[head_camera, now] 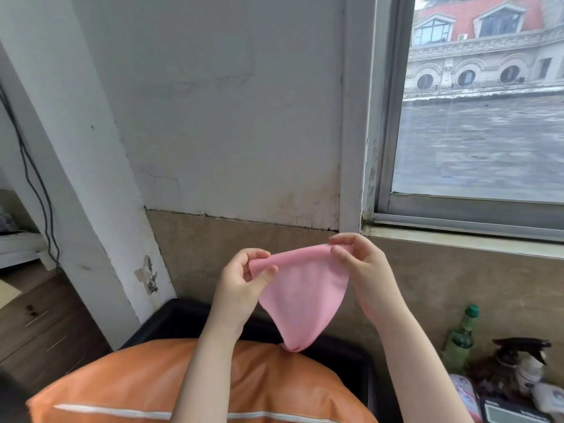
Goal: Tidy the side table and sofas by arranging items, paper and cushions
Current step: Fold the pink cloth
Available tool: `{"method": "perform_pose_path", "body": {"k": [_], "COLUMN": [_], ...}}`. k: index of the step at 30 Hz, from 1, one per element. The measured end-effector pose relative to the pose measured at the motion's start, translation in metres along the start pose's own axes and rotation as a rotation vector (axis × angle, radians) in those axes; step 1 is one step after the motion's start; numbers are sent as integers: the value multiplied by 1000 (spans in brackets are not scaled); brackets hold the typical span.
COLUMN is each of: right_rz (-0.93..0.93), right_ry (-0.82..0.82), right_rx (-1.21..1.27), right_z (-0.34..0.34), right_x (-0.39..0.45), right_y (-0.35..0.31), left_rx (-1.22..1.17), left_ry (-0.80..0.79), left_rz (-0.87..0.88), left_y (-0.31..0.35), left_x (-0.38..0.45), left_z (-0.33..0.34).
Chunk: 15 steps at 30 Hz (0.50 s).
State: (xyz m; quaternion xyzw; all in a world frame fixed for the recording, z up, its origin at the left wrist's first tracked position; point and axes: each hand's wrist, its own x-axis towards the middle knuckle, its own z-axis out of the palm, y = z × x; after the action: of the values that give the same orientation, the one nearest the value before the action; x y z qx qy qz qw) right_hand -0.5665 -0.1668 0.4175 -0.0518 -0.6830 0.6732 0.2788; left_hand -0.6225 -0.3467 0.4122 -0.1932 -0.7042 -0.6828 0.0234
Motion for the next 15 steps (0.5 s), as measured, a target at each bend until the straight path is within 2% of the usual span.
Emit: {"method": "perform_pose_path", "body": {"k": [3, 7, 11, 15], "right_rz": [20, -6, -18, 39], "right_ry": [-80, 35, 114, 169], "right_rx": [-27, -119, -174, 9], "right_z": [1, 5, 6, 8], "right_x": [1, 1, -1, -5], "right_y": [4, 6, 11, 12], "left_rx": [54, 67, 88, 90], "left_ry": [114, 292, 318, 345], "left_rz": [-5, -5, -50, -56], "left_y": [-3, -4, -10, -14], "left_x": [0, -1, -1, -4], "left_z": [0, 0, 0, 5]}}
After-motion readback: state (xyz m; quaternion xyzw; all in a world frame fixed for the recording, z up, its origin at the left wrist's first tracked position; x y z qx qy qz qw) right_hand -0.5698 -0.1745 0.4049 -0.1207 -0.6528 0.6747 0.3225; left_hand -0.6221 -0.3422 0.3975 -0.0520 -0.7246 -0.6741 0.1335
